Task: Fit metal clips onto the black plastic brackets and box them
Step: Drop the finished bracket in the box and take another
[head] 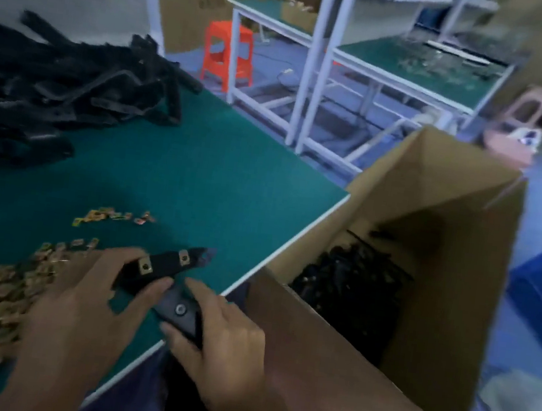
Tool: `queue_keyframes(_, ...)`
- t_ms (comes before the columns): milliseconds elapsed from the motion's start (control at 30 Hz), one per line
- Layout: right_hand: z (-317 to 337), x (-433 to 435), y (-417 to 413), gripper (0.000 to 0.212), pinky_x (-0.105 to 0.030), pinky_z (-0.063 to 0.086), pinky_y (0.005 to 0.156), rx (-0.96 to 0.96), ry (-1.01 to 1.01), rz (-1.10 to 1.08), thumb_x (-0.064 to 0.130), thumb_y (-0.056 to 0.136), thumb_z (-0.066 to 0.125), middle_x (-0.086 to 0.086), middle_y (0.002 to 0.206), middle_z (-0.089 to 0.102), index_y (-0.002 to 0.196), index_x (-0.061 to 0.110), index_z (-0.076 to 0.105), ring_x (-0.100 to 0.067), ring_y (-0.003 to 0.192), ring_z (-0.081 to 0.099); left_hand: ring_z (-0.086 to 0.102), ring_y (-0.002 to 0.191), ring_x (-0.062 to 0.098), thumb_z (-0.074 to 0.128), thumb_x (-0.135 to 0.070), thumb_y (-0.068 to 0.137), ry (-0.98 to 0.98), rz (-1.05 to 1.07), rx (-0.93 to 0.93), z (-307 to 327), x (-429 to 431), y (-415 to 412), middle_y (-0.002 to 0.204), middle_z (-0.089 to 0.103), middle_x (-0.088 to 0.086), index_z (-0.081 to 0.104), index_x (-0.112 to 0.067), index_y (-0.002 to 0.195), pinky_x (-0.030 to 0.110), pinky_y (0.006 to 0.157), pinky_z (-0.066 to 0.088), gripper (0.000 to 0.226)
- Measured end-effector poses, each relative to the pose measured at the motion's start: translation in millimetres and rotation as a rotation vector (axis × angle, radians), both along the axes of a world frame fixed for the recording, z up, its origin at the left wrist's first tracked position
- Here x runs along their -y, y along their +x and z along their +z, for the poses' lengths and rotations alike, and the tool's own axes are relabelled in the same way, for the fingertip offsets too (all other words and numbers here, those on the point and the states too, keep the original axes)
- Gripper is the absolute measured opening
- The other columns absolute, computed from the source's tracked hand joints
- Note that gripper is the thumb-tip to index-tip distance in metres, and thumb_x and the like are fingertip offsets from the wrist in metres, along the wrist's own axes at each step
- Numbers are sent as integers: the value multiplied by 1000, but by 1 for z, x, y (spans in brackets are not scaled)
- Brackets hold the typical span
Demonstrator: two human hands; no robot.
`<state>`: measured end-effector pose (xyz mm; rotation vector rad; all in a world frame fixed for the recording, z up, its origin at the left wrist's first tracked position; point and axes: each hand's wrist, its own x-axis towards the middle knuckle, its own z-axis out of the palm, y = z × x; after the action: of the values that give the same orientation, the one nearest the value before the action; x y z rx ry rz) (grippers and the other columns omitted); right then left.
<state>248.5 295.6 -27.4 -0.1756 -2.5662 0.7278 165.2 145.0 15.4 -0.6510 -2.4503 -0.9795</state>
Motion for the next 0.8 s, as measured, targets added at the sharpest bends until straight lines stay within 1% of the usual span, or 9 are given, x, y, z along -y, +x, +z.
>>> queue_keyframes(133,-17,-32,59,51,-28,53,81,131,-131,-129,64,88,54,16,118,67,134,46,41,-8,107,65,68,79,27,53,-63,94,-228,-194,106,0,-51,22,91,69,-4,55,-38,112,33,58,48,31)
queue_keyframes(233,-30,-54,86,59,-23,46,89,209,-161,-230,74,86,47,25,128,59,140,52,38,1,117,56,65,88,21,46,-63,96,-301,-340,176,2,-76,35,99,66,-10,49,-44,123,36,62,51,33)
queue_keyframes(300,-28,-76,94,59,-19,46,85,214,-176,-328,73,87,52,28,127,59,140,52,38,3,115,55,57,98,16,46,-62,92,-328,-357,163,4,-82,41,111,64,-10,52,-37,137,36,70,54,52)
queue_keyframes(367,-23,-111,95,51,-26,51,79,170,-149,-454,60,89,64,20,120,65,135,43,52,-4,104,63,52,107,12,44,-64,87,-285,-342,223,4,-80,41,121,61,-12,47,-37,143,38,75,54,62)
queue_keyframes(433,-18,-158,92,55,-38,52,85,216,-79,-597,56,91,66,3,130,63,139,31,54,-20,113,62,54,112,12,42,-63,87,-279,-314,250,3,-71,39,124,59,-14,47,-40,143,38,79,54,61)
queue_keyframes(533,-14,-208,80,84,-49,28,117,511,-25,-700,60,93,59,-16,165,22,159,18,28,-39,148,26,62,112,18,54,-51,90,-278,-263,260,0,-51,36,123,63,-11,58,-33,138,38,84,54,51)
queue_keyframes(633,-14,-199,53,71,-53,31,115,391,-43,-614,48,94,64,-16,162,30,154,16,40,-40,147,28,62,115,20,75,-30,90,-246,-164,304,-4,-31,24,126,61,-11,60,-33,136,38,90,53,49)
queue_keyframes(733,-15,-143,12,38,-46,46,99,182,-25,-349,27,92,74,-14,137,58,127,12,67,-37,123,54,54,121,9,64,-41,95,-244,-82,340,-6,-4,7,131,49,-24,52,-42,138,29,99,47,45)
queue_keyframes(800,-12,-94,-13,23,-35,47,91,-17,-40,-176,22,90,72,-8,117,68,110,12,75,-27,106,62,49,121,3,54,-48,98,-229,-20,366,-6,15,-5,130,40,-30,46,-48,139,20,99,43,42)
